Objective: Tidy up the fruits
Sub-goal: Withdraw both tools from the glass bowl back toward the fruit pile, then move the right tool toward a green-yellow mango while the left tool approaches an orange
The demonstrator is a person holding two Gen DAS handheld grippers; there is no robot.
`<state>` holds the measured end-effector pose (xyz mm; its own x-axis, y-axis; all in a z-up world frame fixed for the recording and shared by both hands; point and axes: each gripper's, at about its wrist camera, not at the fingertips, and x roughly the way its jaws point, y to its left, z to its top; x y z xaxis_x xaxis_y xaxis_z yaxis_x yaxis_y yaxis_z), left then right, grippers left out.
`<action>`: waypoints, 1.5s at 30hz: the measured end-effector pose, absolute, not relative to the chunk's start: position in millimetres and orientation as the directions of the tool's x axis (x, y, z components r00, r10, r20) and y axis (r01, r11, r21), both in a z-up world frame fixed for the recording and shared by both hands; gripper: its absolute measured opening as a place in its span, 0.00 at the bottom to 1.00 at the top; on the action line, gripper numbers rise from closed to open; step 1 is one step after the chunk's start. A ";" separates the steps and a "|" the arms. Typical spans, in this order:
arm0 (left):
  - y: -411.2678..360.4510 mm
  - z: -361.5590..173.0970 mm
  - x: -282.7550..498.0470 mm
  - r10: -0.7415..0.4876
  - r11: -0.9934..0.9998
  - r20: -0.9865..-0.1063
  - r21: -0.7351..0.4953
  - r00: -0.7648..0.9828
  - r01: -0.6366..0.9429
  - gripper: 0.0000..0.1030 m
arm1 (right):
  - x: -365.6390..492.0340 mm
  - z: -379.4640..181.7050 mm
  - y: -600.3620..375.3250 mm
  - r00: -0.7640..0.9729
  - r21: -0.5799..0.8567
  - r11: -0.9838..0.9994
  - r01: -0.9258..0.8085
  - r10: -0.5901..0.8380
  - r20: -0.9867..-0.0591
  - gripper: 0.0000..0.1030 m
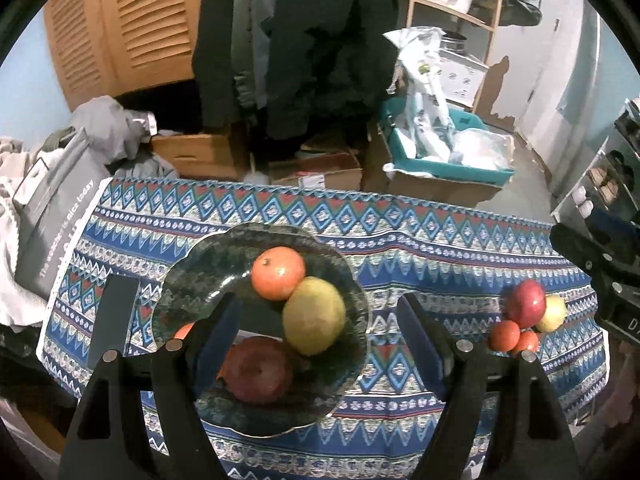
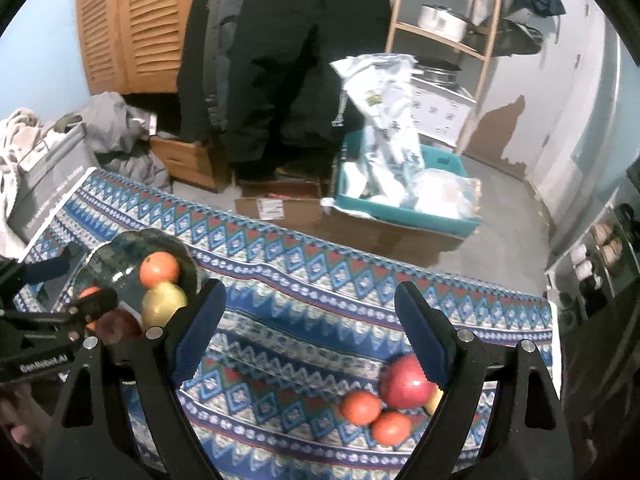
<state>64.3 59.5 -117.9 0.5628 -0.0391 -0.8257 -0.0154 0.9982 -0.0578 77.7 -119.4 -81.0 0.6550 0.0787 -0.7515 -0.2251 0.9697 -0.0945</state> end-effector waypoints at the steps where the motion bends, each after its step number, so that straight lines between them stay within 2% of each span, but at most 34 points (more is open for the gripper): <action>1: 54.1 -115.0 63.4 -0.045 0.998 -0.822 -0.057 0.567 -0.004 0.78 | 74.9 -79.8 -125.9 0.659 -0.096 0.972 -0.215 0.072 -0.749 0.84; 4: 42.5 -110.9 62.1 -0.052 0.999 -0.817 -0.051 0.575 0.017 0.85 | 69.9 -77.4 -142.8 0.663 -0.093 0.978 -0.186 0.055 -0.746 0.84; 24: -48.2 -121.5 64.6 -0.135 0.982 -0.840 -0.042 0.526 0.184 0.85 | 39.3 -84.2 -253.6 0.650 -0.094 0.996 0.003 -0.073 -0.756 0.84; 45: -135.6 -179.2 70.4 -0.172 0.940 -0.903 -0.031 0.395 0.339 0.85 | 23.0 -121.4 -323.2 0.567 -0.085 0.990 0.116 -0.136 -0.812 0.84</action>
<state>70.4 -135.6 -179.2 0.3948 -0.1721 -0.9025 0.3388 0.9404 -0.0311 23.0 -323.2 -121.4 0.5673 -0.1364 -0.8121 0.1164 0.9896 -0.0849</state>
